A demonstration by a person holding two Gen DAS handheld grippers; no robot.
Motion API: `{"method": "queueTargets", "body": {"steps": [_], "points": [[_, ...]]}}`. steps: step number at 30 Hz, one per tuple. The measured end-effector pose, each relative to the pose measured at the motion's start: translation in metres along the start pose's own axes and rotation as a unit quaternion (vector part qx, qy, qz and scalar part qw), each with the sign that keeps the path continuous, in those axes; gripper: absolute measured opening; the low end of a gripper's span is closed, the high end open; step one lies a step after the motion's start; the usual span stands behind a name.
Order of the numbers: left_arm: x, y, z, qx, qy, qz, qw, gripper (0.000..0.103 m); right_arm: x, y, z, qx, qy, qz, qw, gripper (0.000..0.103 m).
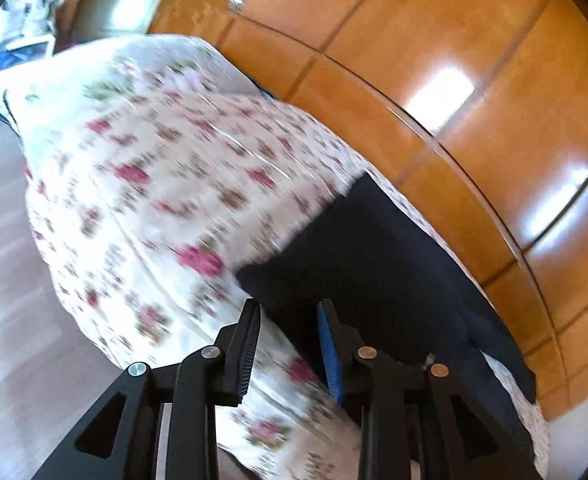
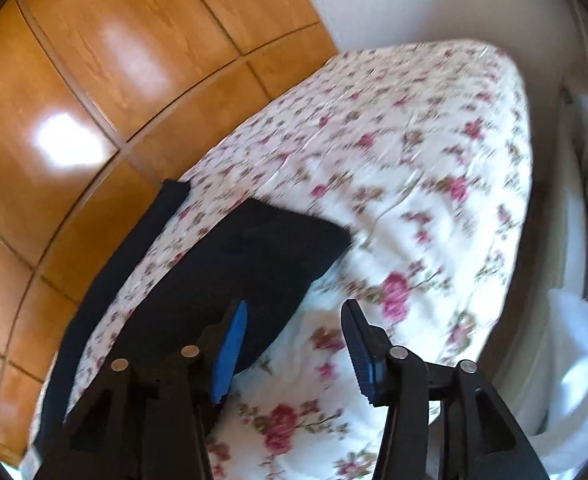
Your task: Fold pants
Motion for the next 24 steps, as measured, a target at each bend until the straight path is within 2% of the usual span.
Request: {"method": "queueTargets", "body": {"steps": [3, 6, 9, 10, 11, 14, 18, 24], "points": [[0.012, -0.006, -0.001, -0.008, -0.026, 0.0, 0.9996, 0.03, 0.022, 0.002, 0.005, -0.017, 0.0, 0.057, 0.998, 0.051], [0.015, -0.012, 0.003, -0.017, -0.035, 0.007, 0.9992, 0.031, 0.055, 0.008, 0.015, -0.038, -0.029, 0.124, 0.991, 0.052], [0.004, -0.018, 0.011, -0.027, -0.023, 0.002, 0.9994, 0.041, 0.103, 0.022, 0.027, -0.054, -0.08, 0.21, 0.973, 0.058], [-0.001, -0.018, 0.013, -0.028, -0.016, -0.004, 0.9995, 0.046, 0.122, 0.03, 0.03, -0.056, -0.103, 0.244, 0.963, 0.059], [-0.006, -0.015, 0.014, -0.026, -0.01, -0.009, 0.9996, 0.051, 0.141, 0.04, 0.032, -0.051, -0.127, 0.272, 0.953, 0.061], [-0.03, -0.01, 0.009, -0.008, 0.015, -0.038, 0.9991, 0.052, 0.184, 0.069, 0.027, -0.008, -0.191, 0.305, 0.933, 0.063], [-0.064, -0.001, 0.007, 0.009, 0.054, -0.076, 0.9956, 0.053, 0.23, 0.105, 0.007, 0.056, -0.219, 0.327, 0.917, 0.063], [-0.113, 0.012, -0.011, 0.059, 0.12, -0.112, 0.9847, 0.053, 0.282, 0.143, -0.016, 0.101, -0.25, 0.352, 0.897, 0.063]]}}
Point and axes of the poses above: each gripper's, at about its wrist camera, not at the fingertips, and z roughly against the way its jaws point, x to its left, y to its underside, the point moved 5 cm from there along -z, roughly the way its jaws point, and after that the axes turned 10 degrees about -x, right-handed, at the moved point
